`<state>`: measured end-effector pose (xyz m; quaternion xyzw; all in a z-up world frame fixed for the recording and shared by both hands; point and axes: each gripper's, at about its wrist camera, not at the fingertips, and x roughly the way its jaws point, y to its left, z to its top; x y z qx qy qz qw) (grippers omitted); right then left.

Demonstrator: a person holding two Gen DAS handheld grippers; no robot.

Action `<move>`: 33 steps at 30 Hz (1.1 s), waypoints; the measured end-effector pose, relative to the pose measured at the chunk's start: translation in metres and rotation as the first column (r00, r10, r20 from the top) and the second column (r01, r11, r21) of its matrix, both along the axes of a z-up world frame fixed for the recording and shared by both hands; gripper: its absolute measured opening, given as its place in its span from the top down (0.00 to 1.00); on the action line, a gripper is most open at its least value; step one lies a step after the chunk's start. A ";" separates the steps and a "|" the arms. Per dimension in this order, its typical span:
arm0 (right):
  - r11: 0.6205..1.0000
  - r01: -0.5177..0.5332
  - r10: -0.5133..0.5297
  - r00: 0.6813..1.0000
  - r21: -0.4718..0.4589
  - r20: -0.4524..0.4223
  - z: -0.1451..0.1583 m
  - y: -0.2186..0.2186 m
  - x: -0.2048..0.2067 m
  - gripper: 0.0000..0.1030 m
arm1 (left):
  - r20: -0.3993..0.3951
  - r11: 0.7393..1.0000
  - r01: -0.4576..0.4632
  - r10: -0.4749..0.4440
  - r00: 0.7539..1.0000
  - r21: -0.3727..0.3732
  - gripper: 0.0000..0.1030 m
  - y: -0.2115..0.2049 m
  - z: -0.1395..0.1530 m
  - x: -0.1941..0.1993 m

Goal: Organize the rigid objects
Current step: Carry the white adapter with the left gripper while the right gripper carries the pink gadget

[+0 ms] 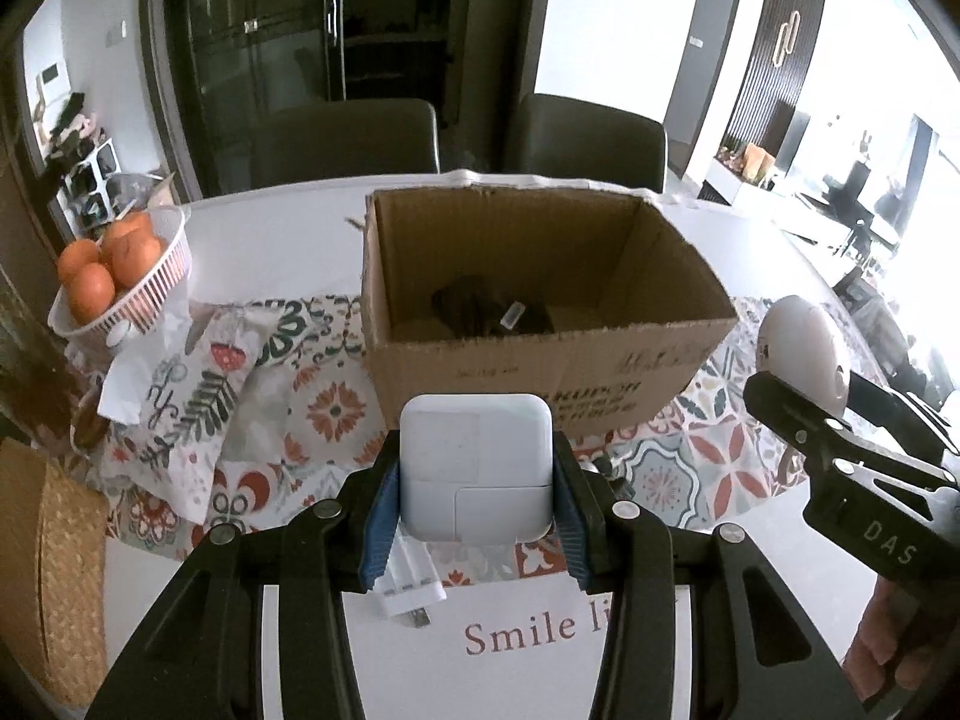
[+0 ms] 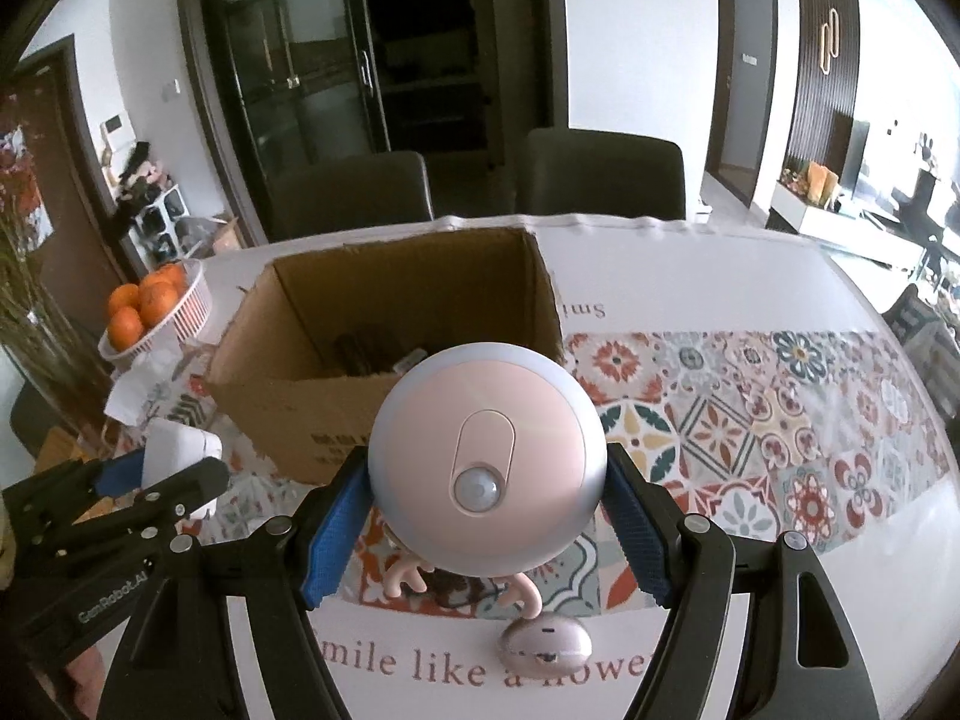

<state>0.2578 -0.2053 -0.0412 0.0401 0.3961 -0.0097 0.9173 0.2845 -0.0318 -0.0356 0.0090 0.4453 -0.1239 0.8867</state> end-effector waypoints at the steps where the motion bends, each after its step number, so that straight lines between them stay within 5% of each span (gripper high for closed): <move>1: 1.000 -0.003 0.003 1.000 0.002 0.004 0.002 0.000 0.002 0.27 | 0.005 1.000 -0.001 0.001 1.000 0.001 0.57 0.000 0.002 0.002; 22: 0.999 -0.051 0.051 0.998 0.001 0.042 0.031 0.012 0.056 0.27 | 0.044 1.000 -0.010 0.011 0.999 -0.014 0.57 0.005 0.030 0.051; 33: 0.997 -0.073 0.073 0.997 -0.002 -0.006 0.030 0.013 0.094 0.27 | 0.019 1.000 -0.012 0.012 1.000 0.007 0.57 0.001 0.027 0.088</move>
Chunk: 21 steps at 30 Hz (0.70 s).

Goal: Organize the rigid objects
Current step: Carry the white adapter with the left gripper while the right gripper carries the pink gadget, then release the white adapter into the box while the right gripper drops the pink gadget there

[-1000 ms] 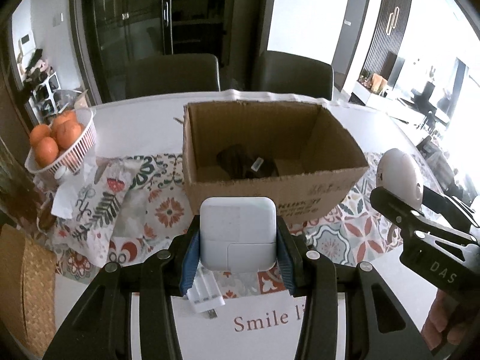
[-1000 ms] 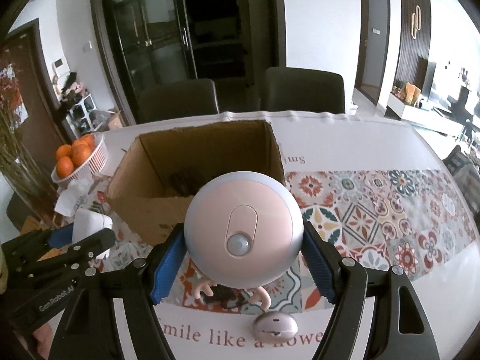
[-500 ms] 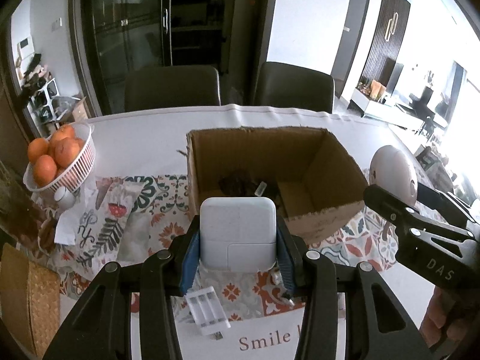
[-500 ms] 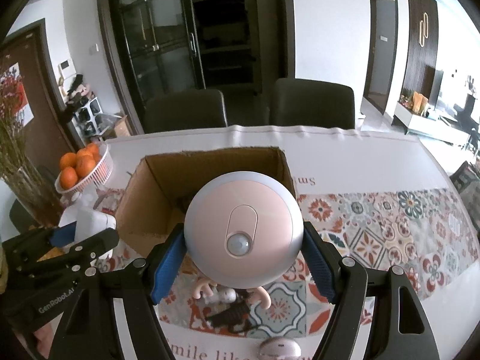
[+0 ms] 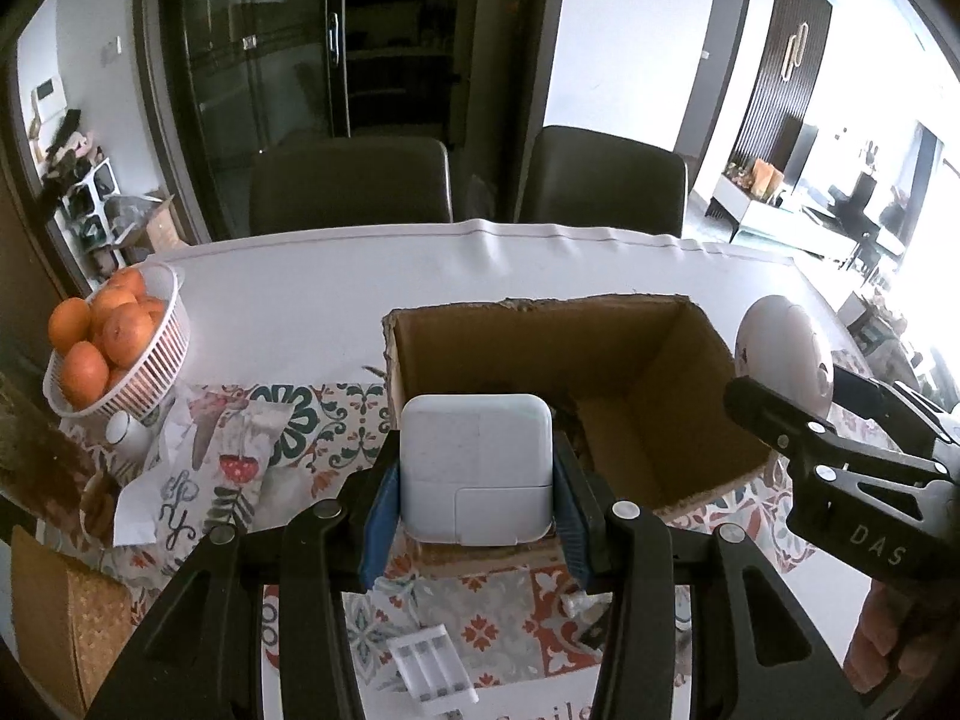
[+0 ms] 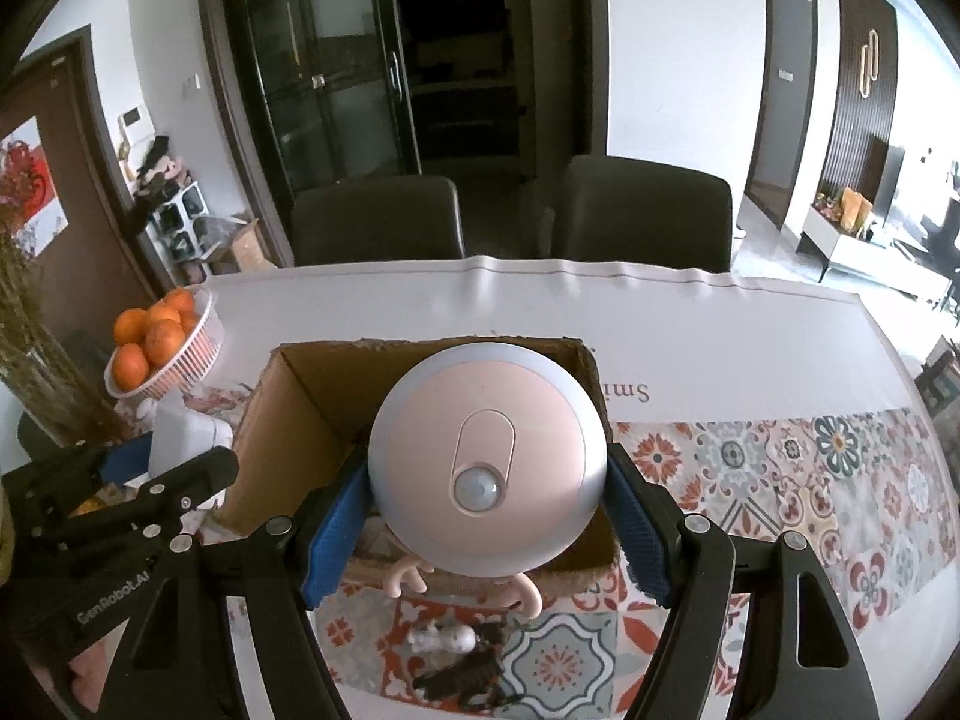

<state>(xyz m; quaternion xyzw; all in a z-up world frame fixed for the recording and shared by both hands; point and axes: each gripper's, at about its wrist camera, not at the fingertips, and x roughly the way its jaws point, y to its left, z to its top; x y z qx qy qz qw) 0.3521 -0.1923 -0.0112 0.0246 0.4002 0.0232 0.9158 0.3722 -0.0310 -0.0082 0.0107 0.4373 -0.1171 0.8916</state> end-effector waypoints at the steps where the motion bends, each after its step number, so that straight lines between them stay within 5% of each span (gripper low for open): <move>1: 1.000 0.001 -0.001 1.000 0.000 -0.008 -0.001 -0.001 0.004 0.27 | -0.006 1.000 0.001 -0.001 1.000 0.001 0.57 -0.001 -0.002 0.004; 14: 1.000 -0.015 0.013 0.995 -0.023 -0.104 -0.036 -0.007 0.036 0.27 | -0.110 0.999 0.028 -0.027 0.994 0.015 0.57 -0.016 -0.037 0.034; 21: 1.000 -0.019 0.018 0.987 0.001 -0.158 -0.052 -0.012 0.042 0.27 | -0.104 0.999 0.025 -0.021 0.994 0.032 0.56 -0.019 -0.039 0.035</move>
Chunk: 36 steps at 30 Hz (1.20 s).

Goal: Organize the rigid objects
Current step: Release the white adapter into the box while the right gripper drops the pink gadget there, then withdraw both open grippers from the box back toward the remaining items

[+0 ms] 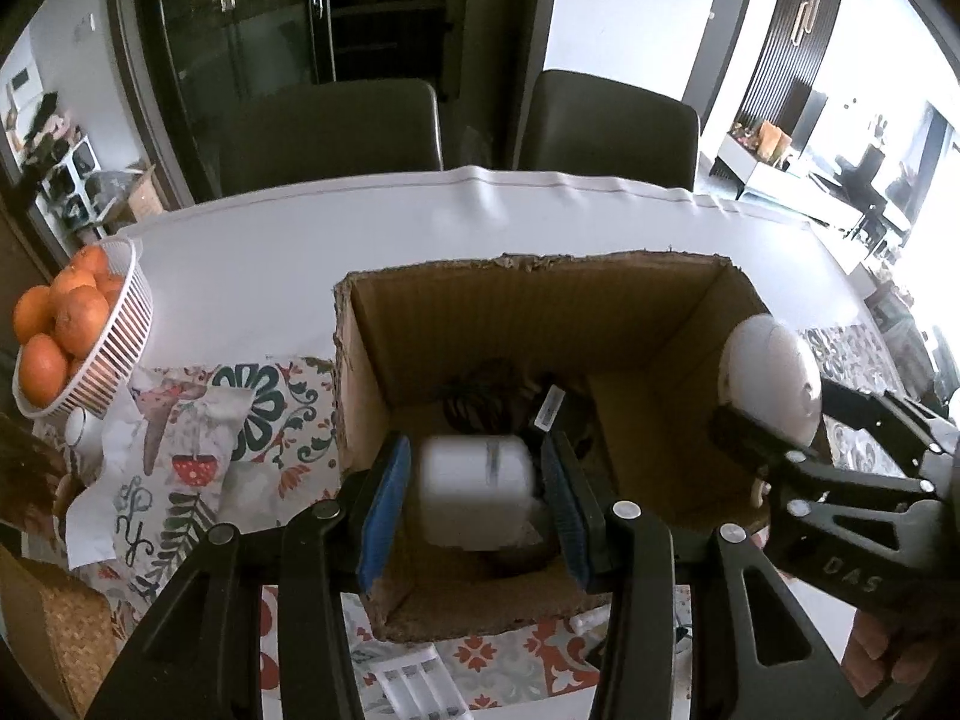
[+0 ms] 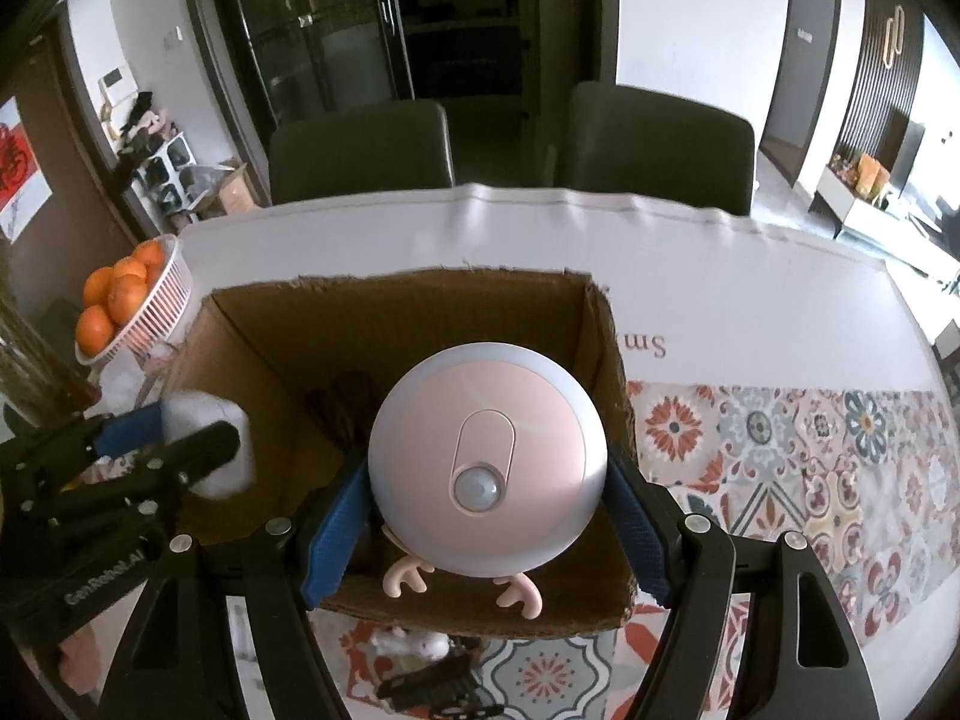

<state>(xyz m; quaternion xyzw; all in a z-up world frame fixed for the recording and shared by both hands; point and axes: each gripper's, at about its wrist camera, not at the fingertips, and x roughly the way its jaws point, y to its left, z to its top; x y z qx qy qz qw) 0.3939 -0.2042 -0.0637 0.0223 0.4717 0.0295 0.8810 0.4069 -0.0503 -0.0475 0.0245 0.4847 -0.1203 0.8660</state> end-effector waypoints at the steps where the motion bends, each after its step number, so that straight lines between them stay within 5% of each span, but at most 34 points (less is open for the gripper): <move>1: 1.000 0.000 0.000 1.000 0.004 -0.007 -0.002 0.000 0.000 0.27 | 0.004 1.000 -0.002 0.002 1.000 0.008 0.56 0.000 0.000 0.000; 15: 1.000 -0.016 0.016 1.000 0.005 0.026 0.005 0.006 -0.010 0.27 | 0.033 0.999 -0.032 0.032 0.999 0.002 0.55 0.011 0.012 -0.020; 36: 0.999 -0.039 0.041 0.993 -0.024 0.109 0.021 0.021 -0.078 0.27 | 0.046 0.998 -0.064 0.065 0.997 -0.010 0.55 0.031 0.015 -0.089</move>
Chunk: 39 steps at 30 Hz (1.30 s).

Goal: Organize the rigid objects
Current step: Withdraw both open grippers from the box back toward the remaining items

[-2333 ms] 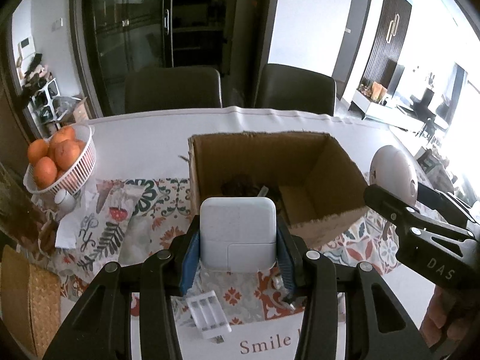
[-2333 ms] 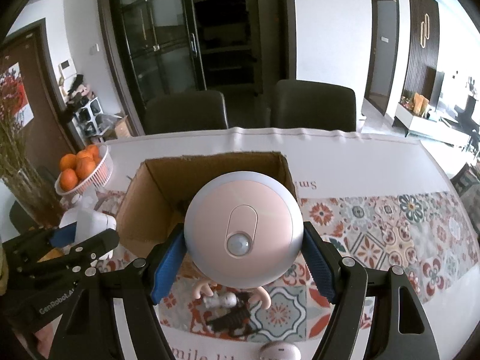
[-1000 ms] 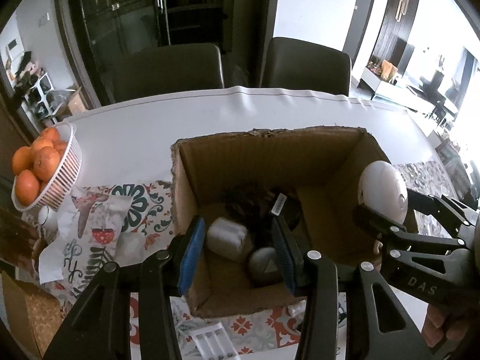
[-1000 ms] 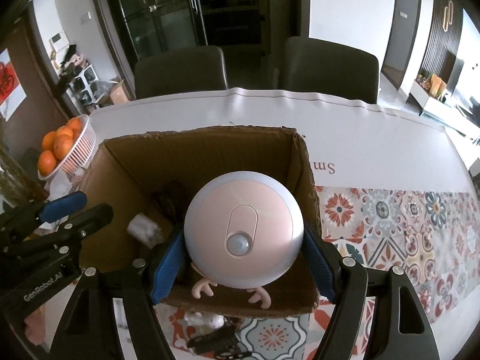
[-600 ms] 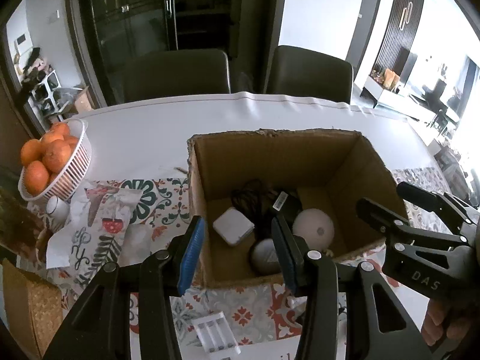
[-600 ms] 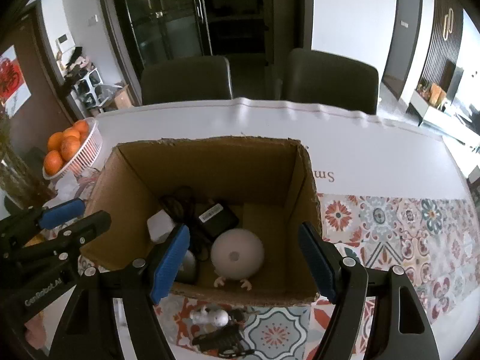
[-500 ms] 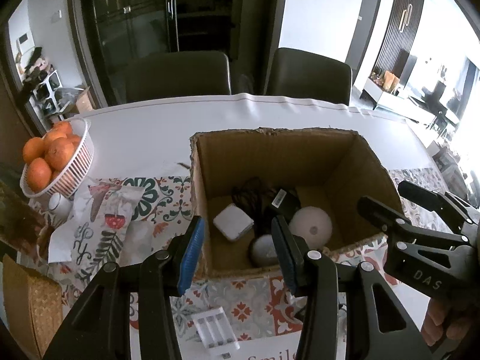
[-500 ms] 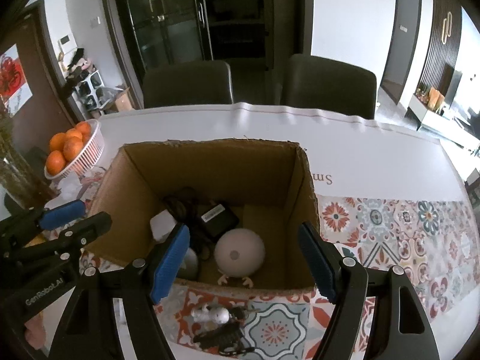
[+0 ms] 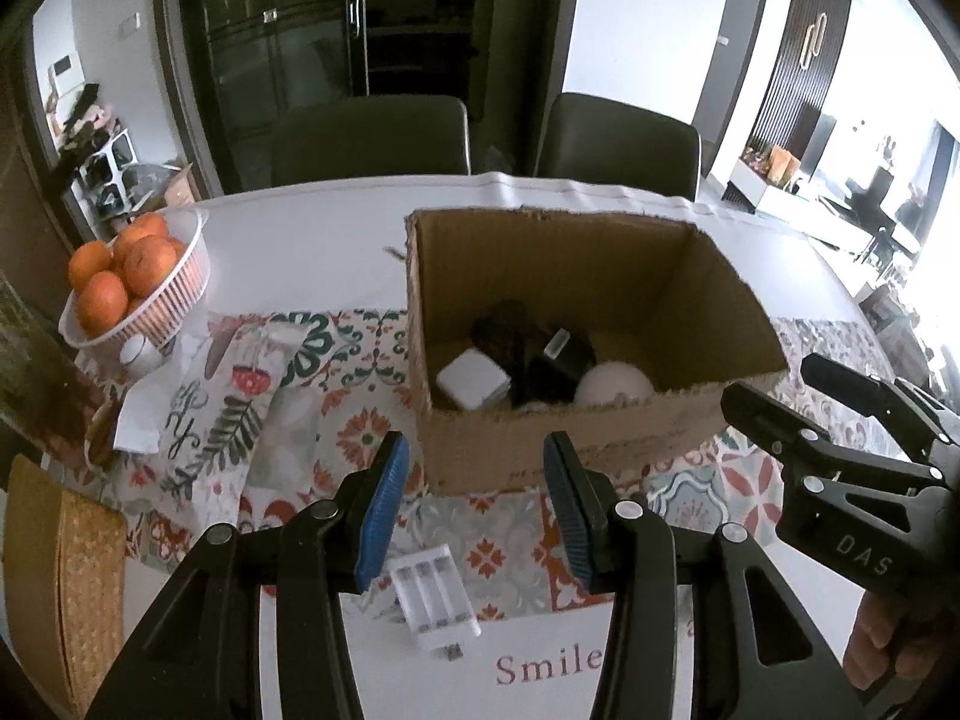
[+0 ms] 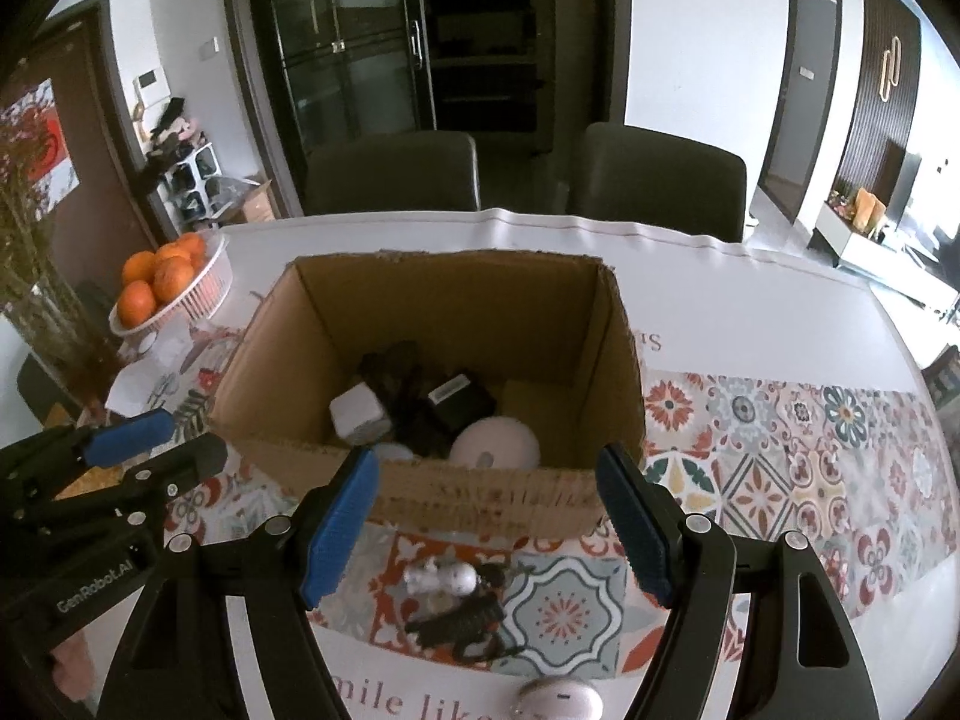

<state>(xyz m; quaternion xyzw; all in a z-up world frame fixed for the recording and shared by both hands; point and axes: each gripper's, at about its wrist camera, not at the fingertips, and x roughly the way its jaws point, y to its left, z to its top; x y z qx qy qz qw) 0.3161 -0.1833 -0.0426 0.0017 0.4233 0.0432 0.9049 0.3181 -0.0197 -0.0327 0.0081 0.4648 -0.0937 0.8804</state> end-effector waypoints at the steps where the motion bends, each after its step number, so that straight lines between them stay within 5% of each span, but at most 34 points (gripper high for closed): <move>1: 1.000 -0.001 0.001 1.000 -0.002 -0.002 -0.001 0.001 -0.003 0.27 | -0.002 1.000 -0.003 0.003 1.000 0.001 0.55 0.001 -0.001 -0.004; 24: 0.997 -0.081 0.078 0.988 -0.015 -0.137 -0.048 0.010 -0.041 0.27 | -0.123 0.999 -0.043 0.042 0.991 -0.001 0.53 0.010 -0.053 -0.050; 39: 0.987 -0.158 0.149 0.953 -0.014 -0.266 -0.087 0.019 -0.042 0.26 | -0.219 0.996 -0.091 0.094 0.971 0.023 0.50 0.013 -0.084 -0.056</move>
